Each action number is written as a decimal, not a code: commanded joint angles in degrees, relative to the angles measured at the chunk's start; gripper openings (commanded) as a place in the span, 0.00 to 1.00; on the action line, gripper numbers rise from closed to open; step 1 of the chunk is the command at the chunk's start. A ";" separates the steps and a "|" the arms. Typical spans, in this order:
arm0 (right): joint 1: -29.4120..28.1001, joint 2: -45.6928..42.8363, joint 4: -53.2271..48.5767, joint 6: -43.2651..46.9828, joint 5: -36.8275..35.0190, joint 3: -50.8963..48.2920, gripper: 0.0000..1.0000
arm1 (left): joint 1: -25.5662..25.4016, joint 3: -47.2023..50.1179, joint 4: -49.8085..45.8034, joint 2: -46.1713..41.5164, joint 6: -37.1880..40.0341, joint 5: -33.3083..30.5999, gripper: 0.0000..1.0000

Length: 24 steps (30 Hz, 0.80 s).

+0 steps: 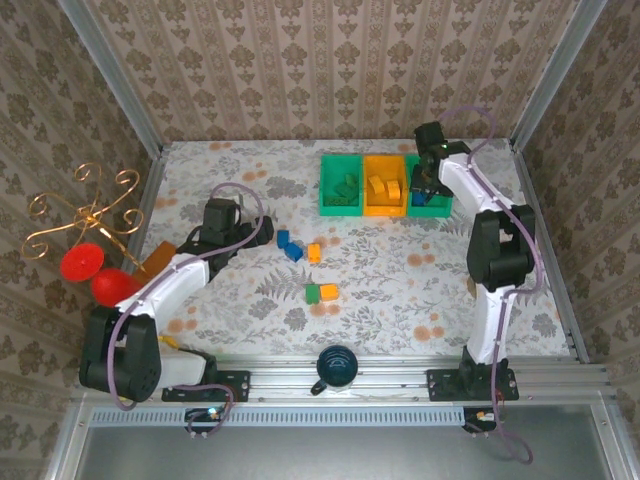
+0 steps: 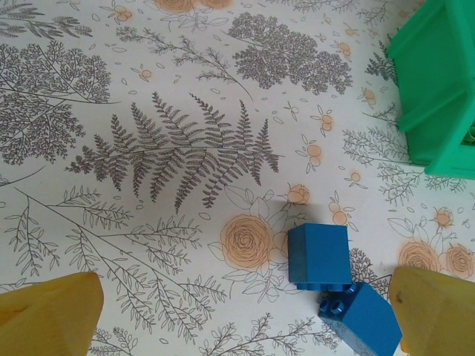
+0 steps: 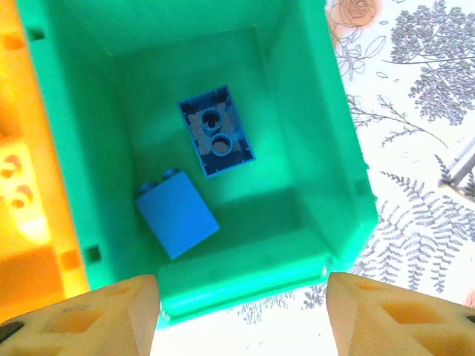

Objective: Sort the legos into containers by color
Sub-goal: Place the lego in the container, then pick up the lego from the center of the table.

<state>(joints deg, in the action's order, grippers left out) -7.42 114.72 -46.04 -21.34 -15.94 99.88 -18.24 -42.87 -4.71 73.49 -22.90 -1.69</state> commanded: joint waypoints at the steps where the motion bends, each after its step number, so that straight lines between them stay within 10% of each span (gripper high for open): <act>1: -1.20 -6.45 1.63 -1.60 2.21 -3.01 0.66 | 0.40 1.29 -0.66 -1.84 -0.16 -1.50 1.00; 24: -25.34 -8.80 1.92 -4.93 4.81 -5.15 0.79 | 1.41 4.63 2.23 -3.58 -3.59 -3.84 1.00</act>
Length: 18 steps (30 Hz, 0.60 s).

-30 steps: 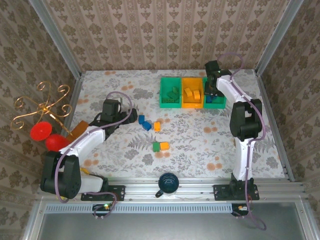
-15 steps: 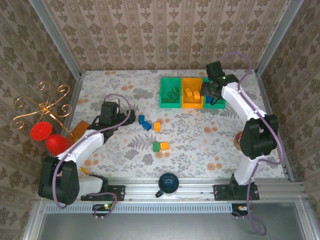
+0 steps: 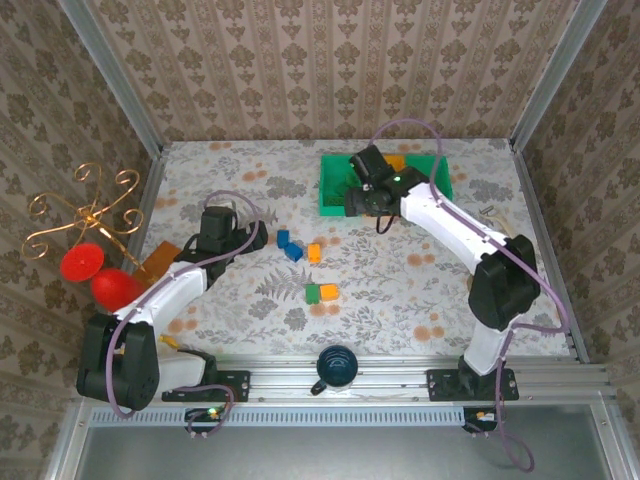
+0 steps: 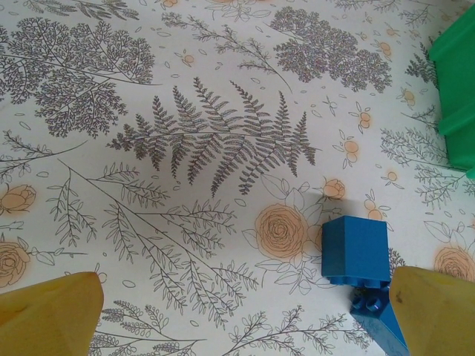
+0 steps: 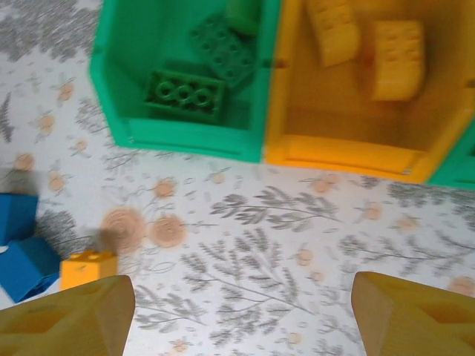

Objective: Sort the legos into containers by color
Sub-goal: Pick up the lego from the center of the table.

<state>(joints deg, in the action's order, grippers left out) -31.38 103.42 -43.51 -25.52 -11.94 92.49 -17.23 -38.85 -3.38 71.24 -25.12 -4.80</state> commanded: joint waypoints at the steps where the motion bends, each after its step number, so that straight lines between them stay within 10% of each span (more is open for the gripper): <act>1: -2.02 3.59 -0.70 -0.76 1.14 3.10 0.79 | 0.53 0.73 0.91 -1.37 -1.44 -0.74 1.00; 18: -8.36 20.85 -1.96 -0.10 5.80 18.78 0.87 | 1.08 1.41 0.83 -2.49 -1.78 -0.51 1.00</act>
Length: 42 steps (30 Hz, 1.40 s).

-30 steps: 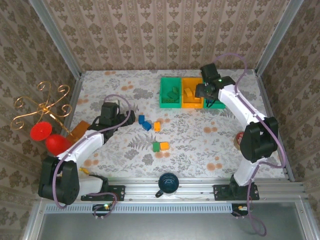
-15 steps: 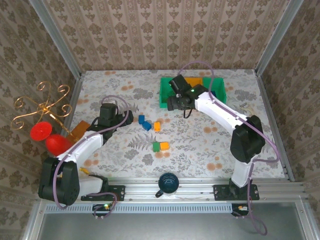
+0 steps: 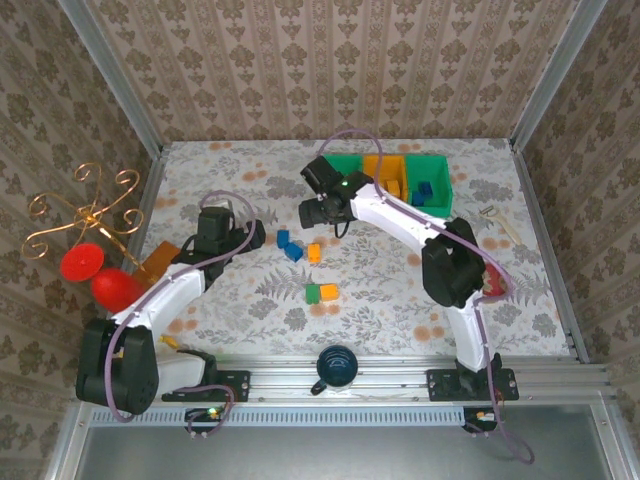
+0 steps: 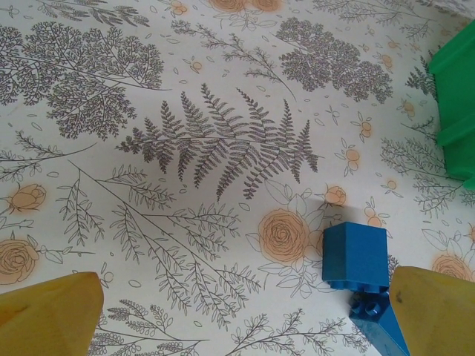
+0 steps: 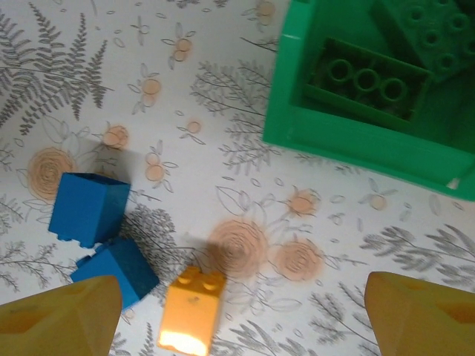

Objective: Sort the legos into containers by color
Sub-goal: Pick up the lego from the center of the table.

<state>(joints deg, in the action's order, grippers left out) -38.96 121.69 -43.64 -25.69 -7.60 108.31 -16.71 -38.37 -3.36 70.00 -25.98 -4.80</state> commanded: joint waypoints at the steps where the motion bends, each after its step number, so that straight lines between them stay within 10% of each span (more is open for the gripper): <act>1: -1.09 3.60 -2.29 0.25 1.45 4.18 0.87 | 0.52 0.97 0.81 -1.27 -0.95 -0.51 1.00; 23: -5.94 21.10 -8.58 2.09 3.07 24.77 0.87 | 0.97 1.98 0.76 -2.11 -1.14 -0.71 1.00; 42: -5.99 28.74 -9.18 -0.02 8.25 32.43 0.64 | 1.16 2.16 1.07 -1.62 -1.05 0.14 1.00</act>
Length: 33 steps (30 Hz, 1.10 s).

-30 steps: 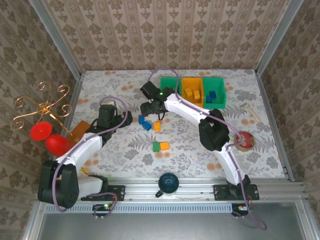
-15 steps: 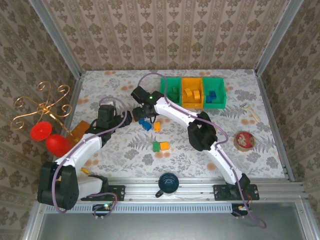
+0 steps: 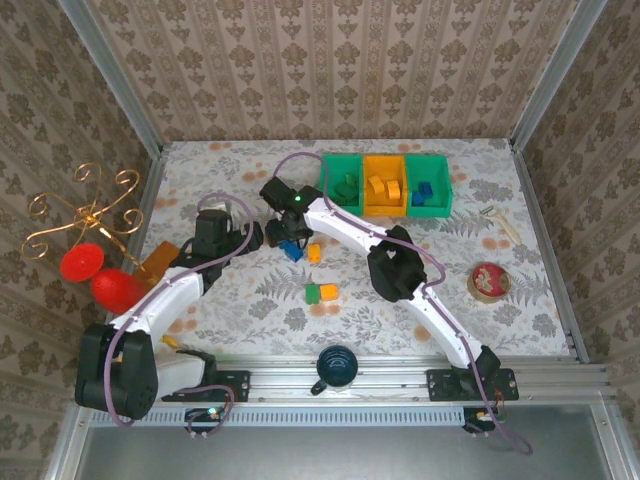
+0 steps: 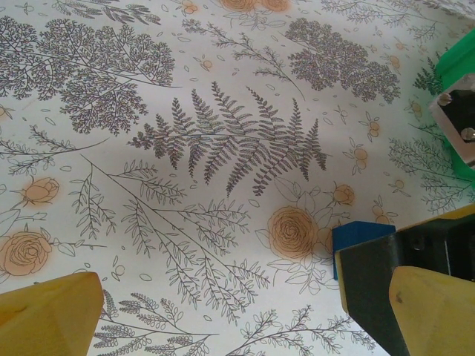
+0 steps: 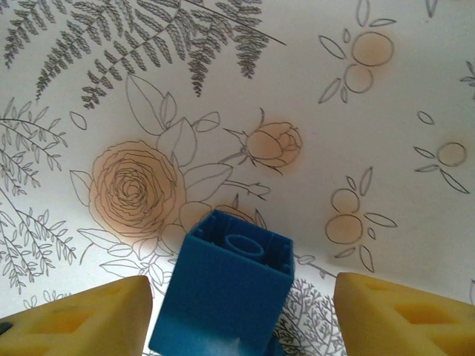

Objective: Sort the legos into containers by color
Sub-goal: Pick up the lego from the center of the table.

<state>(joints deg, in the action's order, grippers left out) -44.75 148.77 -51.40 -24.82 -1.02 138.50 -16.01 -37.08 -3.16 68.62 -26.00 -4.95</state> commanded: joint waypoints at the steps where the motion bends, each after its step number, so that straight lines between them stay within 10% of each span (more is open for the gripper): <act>1: -0.24 1.99 -1.51 -0.87 1.72 2.70 0.63 | 0.56 0.89 0.87 -0.24 -1.07 0.34 1.00; 33: 1.84 -4.78 -1.01 1.04 2.56 3.22 0.22 | 1.42 1.50 0.61 -0.86 -1.01 0.38 1.00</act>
<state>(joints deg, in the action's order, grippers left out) -43.48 150.63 -51.66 -25.23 1.78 141.86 -15.22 -36.27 -3.01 68.62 -26.00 -4.75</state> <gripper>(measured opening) 0.347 0.998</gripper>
